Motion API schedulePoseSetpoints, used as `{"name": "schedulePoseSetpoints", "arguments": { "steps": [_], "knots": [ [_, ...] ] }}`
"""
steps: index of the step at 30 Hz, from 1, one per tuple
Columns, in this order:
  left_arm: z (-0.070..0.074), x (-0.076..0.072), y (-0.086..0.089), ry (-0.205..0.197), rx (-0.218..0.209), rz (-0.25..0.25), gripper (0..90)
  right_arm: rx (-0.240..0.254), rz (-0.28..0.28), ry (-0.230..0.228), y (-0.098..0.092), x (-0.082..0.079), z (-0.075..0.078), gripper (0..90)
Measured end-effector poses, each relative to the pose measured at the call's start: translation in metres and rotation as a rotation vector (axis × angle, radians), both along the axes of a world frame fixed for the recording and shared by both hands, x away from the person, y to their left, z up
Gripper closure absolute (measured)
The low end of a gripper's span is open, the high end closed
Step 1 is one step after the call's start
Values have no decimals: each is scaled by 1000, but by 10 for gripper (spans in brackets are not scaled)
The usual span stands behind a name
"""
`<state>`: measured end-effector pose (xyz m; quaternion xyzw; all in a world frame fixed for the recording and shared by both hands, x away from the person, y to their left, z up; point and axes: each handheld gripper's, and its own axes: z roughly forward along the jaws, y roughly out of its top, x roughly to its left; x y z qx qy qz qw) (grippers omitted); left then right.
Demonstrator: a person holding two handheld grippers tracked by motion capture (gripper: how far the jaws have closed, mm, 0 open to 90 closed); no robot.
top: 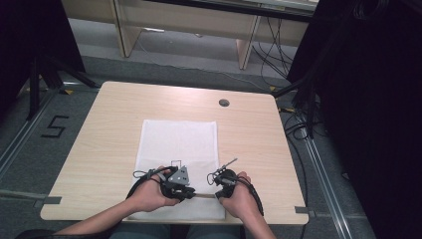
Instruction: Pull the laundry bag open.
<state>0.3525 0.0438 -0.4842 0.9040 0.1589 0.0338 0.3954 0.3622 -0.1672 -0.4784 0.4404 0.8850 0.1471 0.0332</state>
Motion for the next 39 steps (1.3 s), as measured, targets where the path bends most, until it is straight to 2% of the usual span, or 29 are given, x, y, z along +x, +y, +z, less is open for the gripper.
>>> {"name": "schedulePoseSetpoints", "arguments": {
  "steps": [3, 4, 6, 7, 8, 9, 10, 11, 12, 16, 19, 20, 22, 23, 25, 27, 29, 31, 32, 35, 36, 37, 38, 39],
  "knots": [
    [0, 1, 1, -3, 8, 0, 817, 0, -7, 7, 1, -1, 0, 900],
    [-1, 1, 2, 12, -8, 9, 817, -1, -14, 20, 1, -2, 1, 900],
    [-2, 1, 3, 16, -9, 7, 817, -1, 9, 6, 0, -1, 1, 900],
    [-2, 1, 3, 5, 8, -2, 817, -1, -2, 11, 1, -2, 1, 900],
    [-2, 1, 3, 7, 8, -1, 817, -7, -21, 21, 2, -2, 1, 900],
    [-3, 0, 3, 18, -11, 7, 817, -3, 0, 14, 1, -2, 1, 900],
    [-3, 0, 3, 19, -11, 6, 817, -8, -8, 22, 2, -2, 1, 900],
    [-3, 0, 3, 16, -7, 2, 817, -10, -20, 19, 3, -3, 1, 900],
    [-3, 0, 4, 12, -3, -5, 818, 2, 6, 15, 1, -2, 1, 900],
    [-4, 1, 5, -18, 24, -41, 818, 3, -7, 23, 2, -4, 1, 900],
    [-5, 0, 5, -3, 4, -30, 818, 3, -23, 24, 2, -4, 1, 900],
    [-4, 1, 7, -4, 16, -44, 818, 2, -11, 16, 1, -3, 1, 900],
    [-4, 1, 8, 5, 0, -31, 818, 7, -9, 6, 1, -3, 0, 900],
    [-3, 1, 9, 4, 13, -39, 818, 11, 0, 1, 0, -2, -1, 900],
    [-3, 1, 10, 3, 9, -30, 818, 10, -28, 21, 1, -3, 0, 900],
    [-4, 1, 11, 1, 7, -34, 818, 8, -3, 4, 0, -3, 0, 900],
    [-4, 1, 11, 5, 7, -36, 818, 6, -1, 5, 0, -3, 0, 900],
    [-4, 1, 12, 5, 8, -40, 818, 8, -15, 14, 1, -4, 0, 900],
    [-3, 1, 12, -9, 15, -53, 818, 8, -12, 14, 0, -4, 0, 900],
    [-3, 0, 15, -2, 19, -41, 818, 16, -16, 24, -1, -3, 0, 900],
    [-2, 1, 18, -11, 38, -50, 818, 15, -49, 47, 0, -4, 1, 900],
    [-2, 1, 19, -13, 34, -50, 818, 14, -24, 32, -1, -3, 0, 900],
    [-3, 1, 19, 7, 13, -38, 818, 13, -39, 38, 0, -4, 1, 900],
    [-2, 1, 20, -6, 26, -46, 818, 2, -46, 38, 0, -4, 0, 900]
  ]
}}
